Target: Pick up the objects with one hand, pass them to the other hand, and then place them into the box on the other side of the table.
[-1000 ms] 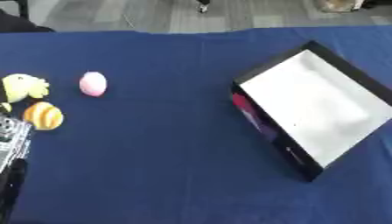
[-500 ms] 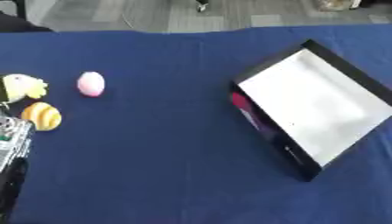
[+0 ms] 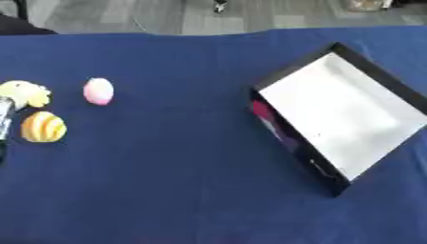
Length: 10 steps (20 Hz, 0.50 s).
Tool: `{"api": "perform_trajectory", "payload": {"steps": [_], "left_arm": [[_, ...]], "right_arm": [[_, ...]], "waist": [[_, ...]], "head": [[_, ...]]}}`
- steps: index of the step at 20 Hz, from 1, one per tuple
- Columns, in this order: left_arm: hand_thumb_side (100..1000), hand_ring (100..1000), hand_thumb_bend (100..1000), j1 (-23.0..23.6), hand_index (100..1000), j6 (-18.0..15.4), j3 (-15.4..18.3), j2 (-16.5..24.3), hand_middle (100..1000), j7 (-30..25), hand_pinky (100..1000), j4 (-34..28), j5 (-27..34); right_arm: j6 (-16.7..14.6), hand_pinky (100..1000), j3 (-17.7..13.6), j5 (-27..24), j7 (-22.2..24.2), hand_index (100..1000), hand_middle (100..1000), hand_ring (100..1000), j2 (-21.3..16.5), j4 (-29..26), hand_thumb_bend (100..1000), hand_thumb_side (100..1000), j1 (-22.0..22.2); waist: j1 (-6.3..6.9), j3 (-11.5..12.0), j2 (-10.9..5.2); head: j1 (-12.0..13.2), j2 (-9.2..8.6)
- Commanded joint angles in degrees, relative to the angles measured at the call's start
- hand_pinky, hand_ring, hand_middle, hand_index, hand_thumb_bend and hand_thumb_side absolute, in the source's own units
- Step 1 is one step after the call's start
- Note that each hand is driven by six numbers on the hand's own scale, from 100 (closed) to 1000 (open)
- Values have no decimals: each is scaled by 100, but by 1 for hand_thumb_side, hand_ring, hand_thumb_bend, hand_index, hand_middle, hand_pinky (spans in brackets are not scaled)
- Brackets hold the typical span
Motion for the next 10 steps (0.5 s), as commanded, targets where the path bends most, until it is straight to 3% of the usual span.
{"api": "perform_trajectory", "payload": {"steps": [1, 5, 10], "left_arm": [[647, 928, 237, -447, 858, 333, -95, 624, 662, -761, 809, 347, -285], [616, 918, 255, -1071, 859, 554, -231, 1029, 671, -1639, 816, 1027, -619], [568, 902, 340, -1708, 864, 602, -384, 1237, 698, -3215, 833, 1992, -1429]], "right_arm": [[-45, 1000, -25, -25, 16, 1000, 1000, 1000, -264, -70, 100, 574, -32], [-102, 1000, 0, -62, 22, 1000, 1000, 1000, -356, -89, 100, 567, -53], [-236, 1000, 45, -130, 19, 1000, 1000, 1000, -510, -100, 100, 557, -98]], "waist": [[75, -13, -8], [87, -40, 4], [72, -65, 43]], "head": [[55, -13], [141, -13], [216, -13]]}}
